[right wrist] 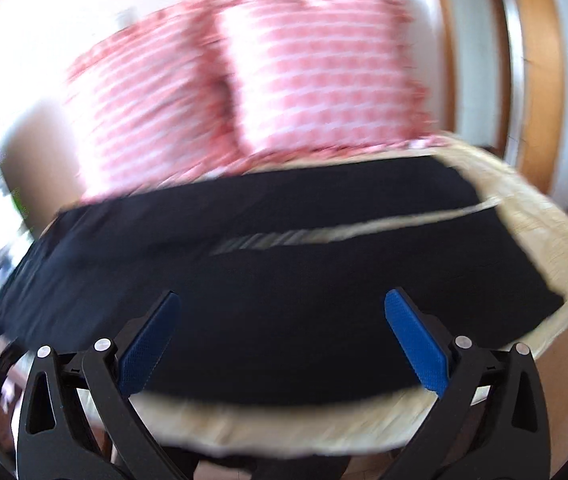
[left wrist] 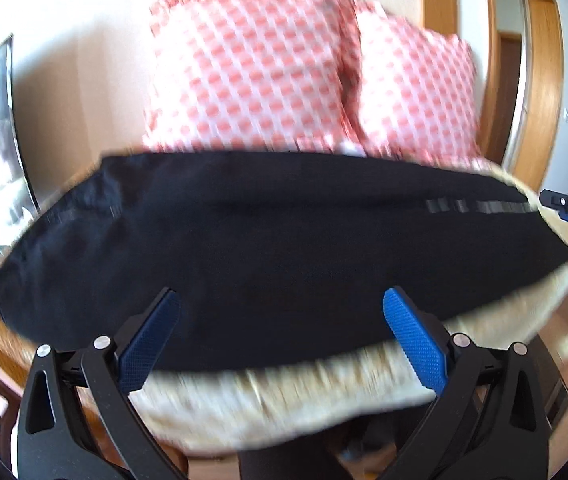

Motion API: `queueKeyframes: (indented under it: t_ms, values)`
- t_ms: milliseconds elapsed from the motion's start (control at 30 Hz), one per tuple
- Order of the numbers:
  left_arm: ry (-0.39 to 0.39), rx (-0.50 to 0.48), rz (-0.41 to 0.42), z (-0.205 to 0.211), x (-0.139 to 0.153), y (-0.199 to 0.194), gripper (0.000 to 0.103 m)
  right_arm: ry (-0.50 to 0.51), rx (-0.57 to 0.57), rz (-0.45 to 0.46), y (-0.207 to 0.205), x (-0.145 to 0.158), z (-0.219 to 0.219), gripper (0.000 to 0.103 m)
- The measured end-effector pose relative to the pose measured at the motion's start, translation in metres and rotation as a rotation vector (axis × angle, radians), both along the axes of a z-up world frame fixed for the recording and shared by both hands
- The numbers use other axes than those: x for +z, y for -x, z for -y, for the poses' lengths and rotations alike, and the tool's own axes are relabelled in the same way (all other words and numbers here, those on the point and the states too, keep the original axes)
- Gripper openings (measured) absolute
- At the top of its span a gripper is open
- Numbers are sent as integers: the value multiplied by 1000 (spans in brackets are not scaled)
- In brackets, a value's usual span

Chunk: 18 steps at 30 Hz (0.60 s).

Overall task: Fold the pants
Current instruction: 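Grasp the hem of the black trousers leg with the right gripper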

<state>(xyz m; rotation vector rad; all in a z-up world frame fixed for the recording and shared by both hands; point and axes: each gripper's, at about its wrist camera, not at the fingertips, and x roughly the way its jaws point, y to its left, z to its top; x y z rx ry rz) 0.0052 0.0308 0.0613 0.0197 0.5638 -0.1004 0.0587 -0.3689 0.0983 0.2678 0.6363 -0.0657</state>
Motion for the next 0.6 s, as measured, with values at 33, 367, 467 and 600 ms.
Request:
queueKeyframes:
  t_ms: [33,367,467,600]
  values:
    - [-2,25,22,-2,5,-7,101,-11,-38,-8,-21,3,14,102]
    - [63,94,115,-2,12,-62,101,49,-427,-269,-239,-27,129,80]
    - [40,108,141,0,9,-71,101,52,-549,-329,-276,-46,154,76]
    - [-1,113,131,3,1,-82,101,115,-640,-397,-304,-69,167,69]
